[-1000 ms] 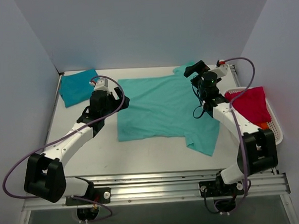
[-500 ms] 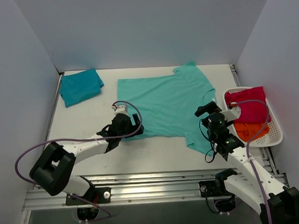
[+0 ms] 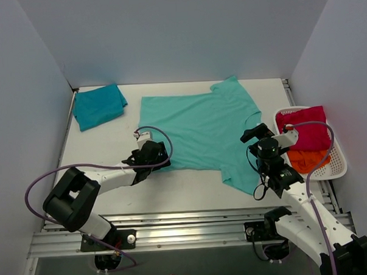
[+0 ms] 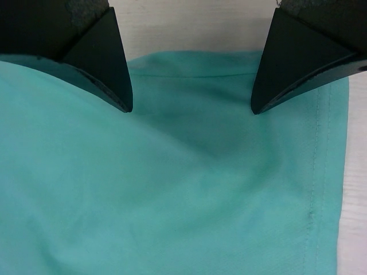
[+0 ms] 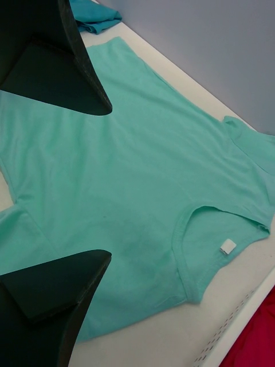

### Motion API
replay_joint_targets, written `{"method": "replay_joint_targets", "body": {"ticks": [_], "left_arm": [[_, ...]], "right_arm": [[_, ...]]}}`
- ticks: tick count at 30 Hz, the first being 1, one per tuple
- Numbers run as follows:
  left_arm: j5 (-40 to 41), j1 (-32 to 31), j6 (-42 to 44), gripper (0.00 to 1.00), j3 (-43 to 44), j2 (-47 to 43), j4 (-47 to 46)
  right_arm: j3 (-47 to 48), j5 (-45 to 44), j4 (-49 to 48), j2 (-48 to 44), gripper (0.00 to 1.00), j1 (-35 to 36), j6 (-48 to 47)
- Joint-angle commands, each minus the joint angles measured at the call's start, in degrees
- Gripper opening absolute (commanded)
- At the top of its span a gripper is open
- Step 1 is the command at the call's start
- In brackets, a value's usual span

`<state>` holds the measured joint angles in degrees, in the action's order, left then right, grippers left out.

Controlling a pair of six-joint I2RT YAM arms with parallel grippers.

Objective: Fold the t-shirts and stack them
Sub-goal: Flatten out the tshirt

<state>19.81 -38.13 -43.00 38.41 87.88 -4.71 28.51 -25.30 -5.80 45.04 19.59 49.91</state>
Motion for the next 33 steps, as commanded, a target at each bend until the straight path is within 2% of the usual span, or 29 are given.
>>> {"method": "replay_joint_targets", "body": {"ticks": [1,5,11,16,18,23,24,26,27,28,30,31,33], "left_arm": [[4.4,2.6,0.3,0.94,-0.3,-2.4,7.7],[3.7,6.0,1.1,0.94,-1.3,-4.7,7.6],[3.5,5.7,2.6,0.94,0.4,-9.1,6.5],[4.6,3.9,3.6,0.94,2.6,-18.5,8.9],[4.7,3.0,3.5,0.94,1.9,-21.8,10.6],[0.9,1.0,2.7,0.94,-4.8,-31.4,9.1],[0.1,0.7,3.4,0.94,-6.2,-32.1,8.4],[1.4,-2.4,6.9,0.94,-7.5,-34.3,5.4],[6.7,-3.8,7.2,0.94,-8.7,-34.9,2.7],[7.0,-5.3,7.6,0.94,-9.4,-35.8,0.9],[-0.2,-4.9,8.6,0.94,-10.8,-34.5,-7.0],[-2.3,-4.8,8.9,0.94,-11.0,-33.3,-9.3],[-5.7,-4.5,7.2,0.94,-10.6,-28.7,-13.5]], "right_arm": [[1.5,-2.4,0.0,0.0,1.00,0.3,-0.3],[1.5,-2.9,0.2,0.2,1.00,0.3,-0.2],[2.1,-2.6,1.3,-0.7,1.00,0.4,-0.8],[4.8,0.2,7.9,-5.0,0.99,1.1,-1.0],[7.6,4.8,12.4,-4.5,0.98,1.6,-3.1],[9.1,10.5,21.3,-0.4,0.97,5.5,-6.0],[9.4,10.2,21.7,-0.2,0.98,9.5,-7.3],[11.3,1.4,24.9,0.0,1.00,14.7,-8.8],[13.8,-3.5,25.7,0.1,1.00,17.6,-8.5],[14.7,-10.6,25.4,-0.1,1.00,22.9,-8.9],[15.2,-11.8,18.8,0.0,1.00,26.0,-10.7],[14.1,-4.6,14.4,-0.1,1.00,26.5,-12.5],[9.1,2.9,0.8,-0.5,1.00,26.4,-13.8]]}}
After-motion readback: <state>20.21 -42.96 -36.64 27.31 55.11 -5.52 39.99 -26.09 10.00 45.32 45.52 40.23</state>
